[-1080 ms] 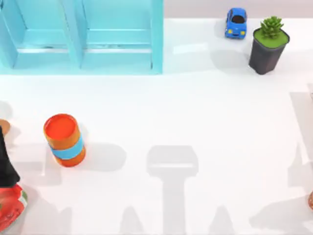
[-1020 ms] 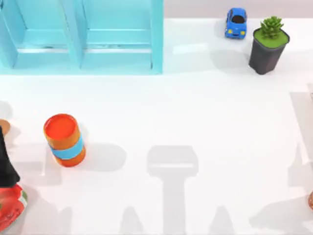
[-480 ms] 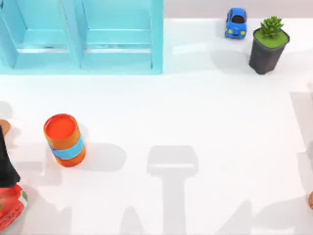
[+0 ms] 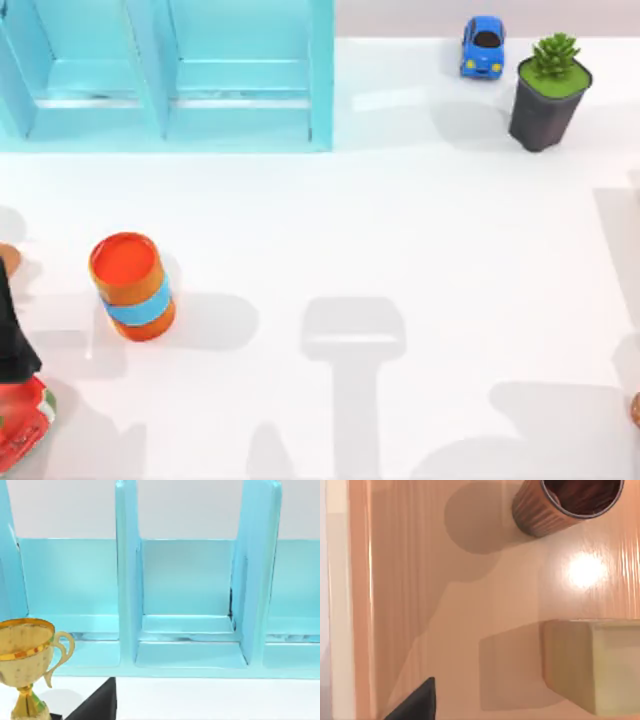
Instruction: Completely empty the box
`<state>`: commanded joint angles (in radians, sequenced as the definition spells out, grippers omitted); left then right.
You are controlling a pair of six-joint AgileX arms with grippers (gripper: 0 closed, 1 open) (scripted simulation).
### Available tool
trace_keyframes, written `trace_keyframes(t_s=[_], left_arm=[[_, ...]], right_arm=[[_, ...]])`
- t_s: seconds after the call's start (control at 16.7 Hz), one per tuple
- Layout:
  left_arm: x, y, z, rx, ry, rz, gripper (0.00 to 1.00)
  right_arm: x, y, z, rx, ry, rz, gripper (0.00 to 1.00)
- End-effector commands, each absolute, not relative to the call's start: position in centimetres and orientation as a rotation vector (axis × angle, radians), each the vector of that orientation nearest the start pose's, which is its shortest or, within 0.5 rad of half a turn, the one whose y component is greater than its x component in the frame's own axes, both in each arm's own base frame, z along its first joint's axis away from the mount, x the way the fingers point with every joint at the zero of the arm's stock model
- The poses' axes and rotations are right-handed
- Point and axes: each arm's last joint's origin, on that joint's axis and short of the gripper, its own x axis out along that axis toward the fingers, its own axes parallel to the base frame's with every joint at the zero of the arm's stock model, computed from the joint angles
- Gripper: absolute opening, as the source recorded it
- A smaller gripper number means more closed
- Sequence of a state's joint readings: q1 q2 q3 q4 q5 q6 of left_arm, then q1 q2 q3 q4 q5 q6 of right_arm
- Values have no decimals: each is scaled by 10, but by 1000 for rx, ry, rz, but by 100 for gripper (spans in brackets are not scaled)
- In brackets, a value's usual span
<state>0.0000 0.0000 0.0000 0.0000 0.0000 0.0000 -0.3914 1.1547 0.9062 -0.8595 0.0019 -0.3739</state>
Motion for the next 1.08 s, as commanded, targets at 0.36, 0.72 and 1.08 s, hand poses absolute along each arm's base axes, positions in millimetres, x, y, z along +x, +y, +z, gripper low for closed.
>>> trace_keyframes(t_s=[0.36,0.72,1.08], left_arm=[[106,-1,160,0,0,0,100],[106,-1,160,0,0,0,100],[106,-1,160,0,0,0,100]], right_arm=[[245,-142,246,-22,1487,-62,100],[256,-163,242,17,1570,-29,100],[257,-163,230,19,1573,-28,100]])
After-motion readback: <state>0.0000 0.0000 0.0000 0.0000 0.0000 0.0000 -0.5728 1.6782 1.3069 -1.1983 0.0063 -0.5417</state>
